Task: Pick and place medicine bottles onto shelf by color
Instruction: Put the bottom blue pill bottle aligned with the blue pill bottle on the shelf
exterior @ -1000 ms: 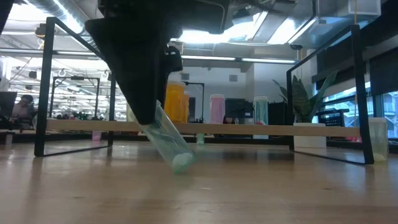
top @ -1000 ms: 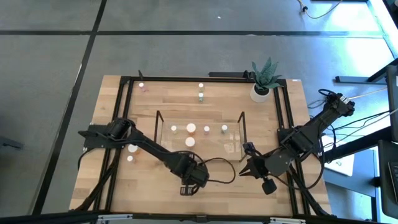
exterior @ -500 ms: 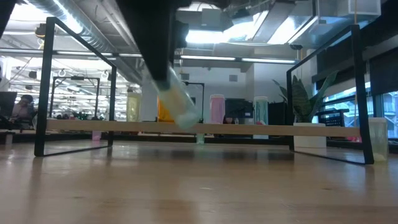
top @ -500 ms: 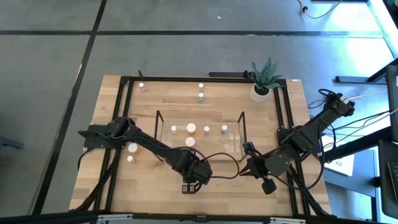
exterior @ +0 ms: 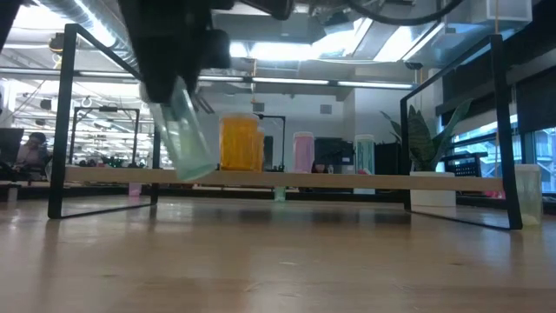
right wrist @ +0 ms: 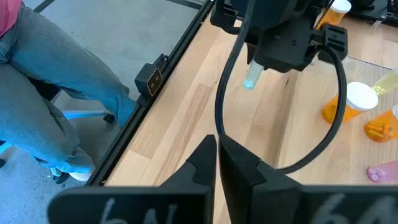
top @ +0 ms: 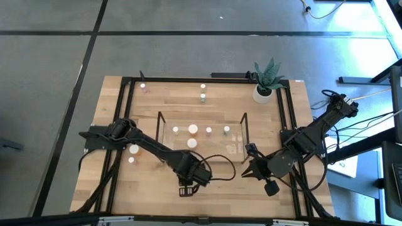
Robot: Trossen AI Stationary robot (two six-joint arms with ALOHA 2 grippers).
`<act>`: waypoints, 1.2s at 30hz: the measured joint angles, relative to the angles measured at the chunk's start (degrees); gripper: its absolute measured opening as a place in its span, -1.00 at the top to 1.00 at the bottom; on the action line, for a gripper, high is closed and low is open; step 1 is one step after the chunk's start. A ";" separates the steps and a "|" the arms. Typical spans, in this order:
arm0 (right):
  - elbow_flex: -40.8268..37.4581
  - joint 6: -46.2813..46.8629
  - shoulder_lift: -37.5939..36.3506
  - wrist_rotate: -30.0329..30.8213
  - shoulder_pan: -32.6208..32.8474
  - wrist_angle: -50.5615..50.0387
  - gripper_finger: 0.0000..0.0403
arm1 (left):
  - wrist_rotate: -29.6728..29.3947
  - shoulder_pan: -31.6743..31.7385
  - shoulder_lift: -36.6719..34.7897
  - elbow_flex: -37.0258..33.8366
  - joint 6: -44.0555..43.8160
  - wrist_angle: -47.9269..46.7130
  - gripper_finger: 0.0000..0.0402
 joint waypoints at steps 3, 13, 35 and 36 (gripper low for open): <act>0.00 0.06 0.00 0.00 0.00 -0.02 0.89 | 1.10 -0.60 0.00 0.00 -2.62 -2.23 0.47; 0.02 0.05 -0.02 -0.01 0.00 0.40 0.89 | 8.97 -2.70 4.11 -0.02 -4.01 -6.02 0.47; 0.02 0.01 -0.02 -0.01 0.00 0.98 0.89 | 9.98 -2.74 5.57 -0.04 -4.44 -5.72 0.45; 0.02 0.00 -0.02 -0.01 0.00 0.98 0.89 | 9.99 -2.74 5.57 -0.04 -4.44 -5.70 0.45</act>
